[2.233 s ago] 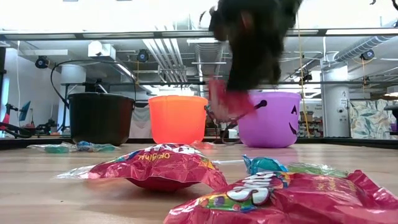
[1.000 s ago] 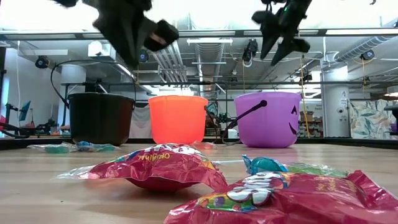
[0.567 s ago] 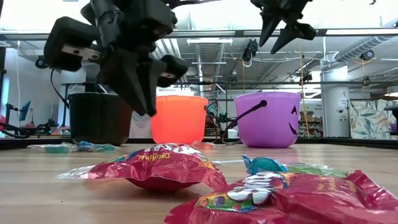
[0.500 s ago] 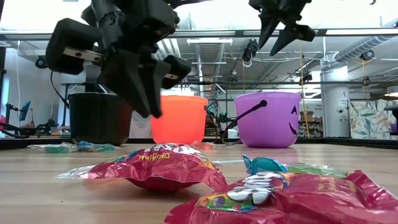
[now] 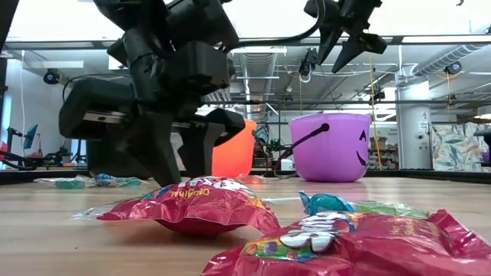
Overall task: Sort candy by brand, put in halloween buckets
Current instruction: Put the blue candy into the orange bucket
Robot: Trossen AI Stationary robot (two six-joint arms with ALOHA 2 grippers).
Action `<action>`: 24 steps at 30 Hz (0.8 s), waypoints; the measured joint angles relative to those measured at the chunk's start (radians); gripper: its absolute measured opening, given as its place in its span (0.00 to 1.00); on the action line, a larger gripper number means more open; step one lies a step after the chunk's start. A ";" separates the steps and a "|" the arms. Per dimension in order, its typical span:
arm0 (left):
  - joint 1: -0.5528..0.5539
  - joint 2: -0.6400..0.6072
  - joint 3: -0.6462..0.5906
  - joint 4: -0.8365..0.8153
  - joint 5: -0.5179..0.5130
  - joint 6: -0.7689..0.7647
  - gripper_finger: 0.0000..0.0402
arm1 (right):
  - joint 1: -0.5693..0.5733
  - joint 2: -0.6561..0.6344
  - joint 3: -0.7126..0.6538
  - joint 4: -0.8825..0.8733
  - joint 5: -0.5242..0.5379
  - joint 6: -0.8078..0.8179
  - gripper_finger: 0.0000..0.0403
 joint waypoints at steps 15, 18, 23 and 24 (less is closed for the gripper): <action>-0.001 0.028 0.003 0.034 -0.018 -0.065 0.00 | 0.000 0.000 0.000 -0.042 0.002 -0.064 0.49; -0.001 -0.012 -0.003 0.008 -0.041 -0.071 0.00 | 0.000 0.000 0.000 -0.042 0.002 -0.071 0.49; 0.011 -0.152 -0.003 -0.034 -0.046 -0.129 0.00 | 0.000 0.000 0.000 -0.044 0.009 -0.084 0.49; 0.015 -0.185 -0.003 -0.046 -0.055 -0.153 0.00 | 0.000 0.000 0.000 -0.044 0.009 -0.085 0.49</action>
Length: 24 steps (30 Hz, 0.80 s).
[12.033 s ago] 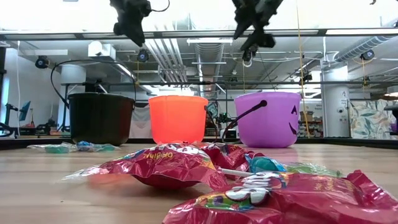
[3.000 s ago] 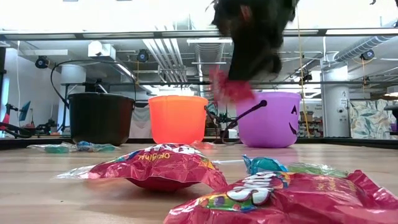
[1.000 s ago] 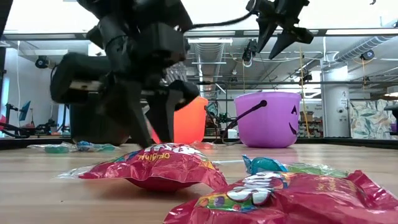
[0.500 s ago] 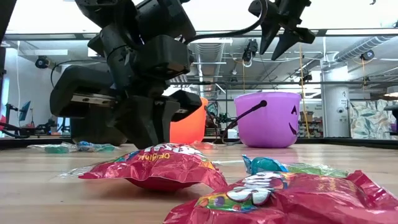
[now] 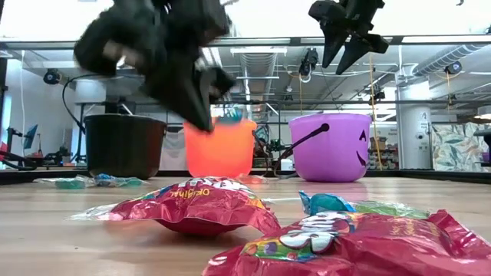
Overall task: Sort candy by brand, put in halloween buckets
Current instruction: Put the blue candy into the orange bucket
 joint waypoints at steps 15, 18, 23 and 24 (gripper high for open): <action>0.569 -0.276 0.346 -0.302 -0.279 -0.262 0.00 | 0.000 0.000 0.000 0.006 0.001 0.009 0.49; 0.675 -0.177 0.471 -0.472 -0.218 -0.318 0.00 | 0.000 0.000 0.000 0.005 0.001 0.019 0.49; 0.702 0.000 0.716 -0.796 -0.192 -0.334 0.00 | 0.000 0.000 0.000 0.004 0.000 0.021 0.49; 0.701 0.039 0.763 -0.850 -0.207 -0.326 0.00 | 0.000 0.000 0.000 0.004 0.000 0.021 0.49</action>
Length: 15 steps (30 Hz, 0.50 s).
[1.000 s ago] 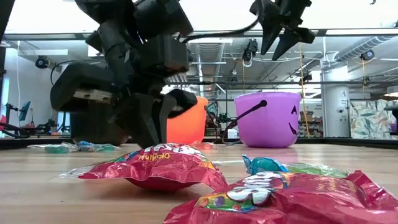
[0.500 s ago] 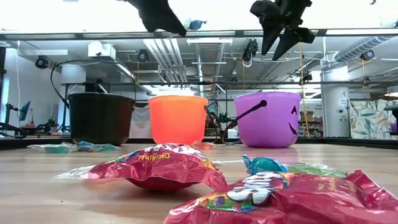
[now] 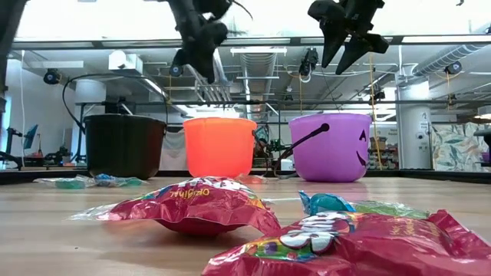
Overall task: Sort candy by brand, put in halloween buckets
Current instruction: Put the blue candy into the orange bucket
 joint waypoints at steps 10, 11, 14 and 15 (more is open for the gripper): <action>0.013 0.239 0.280 -0.152 -0.054 0.086 0.01 | 0.000 0.000 0.000 -0.001 -0.008 -0.001 0.49; 0.014 0.252 0.298 -0.160 -0.054 0.086 0.02 | 0.000 0.000 0.000 -0.001 -0.009 -0.001 0.49; 0.019 0.280 0.338 -0.203 -0.056 0.086 0.06 | 0.002 0.000 0.000 -0.001 -0.009 -0.002 0.49; 0.019 0.286 0.343 -0.214 -0.067 0.086 0.08 | 0.002 0.000 0.000 -0.002 -0.008 -0.002 0.49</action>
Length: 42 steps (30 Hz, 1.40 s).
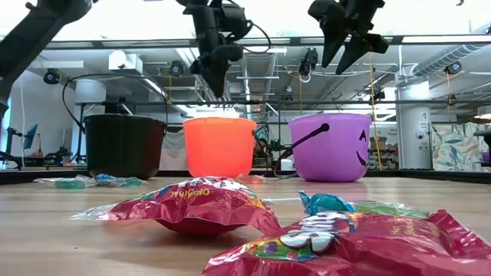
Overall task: Sort candy by brand, put in halloween buckets
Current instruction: Put the blue candy into the orange bucket, then put the orange gummy into the black bucket
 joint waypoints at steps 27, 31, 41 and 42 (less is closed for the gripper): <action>-0.522 -0.541 0.001 -0.018 -0.248 -0.130 0.13 | 0.327 0.337 0.001 0.498 0.052 -0.367 0.46; -0.575 -0.621 -0.019 -0.018 -0.248 -0.121 0.13 | 0.322 0.445 0.017 0.494 0.061 -0.343 0.48; -0.589 -0.781 -0.037 0.001 -0.252 -0.110 0.13 | 0.280 0.646 0.145 0.501 0.139 -0.652 0.60; -0.589 -0.794 -0.037 0.003 -0.252 -0.111 0.13 | 0.269 0.658 0.148 0.501 0.146 -0.652 0.61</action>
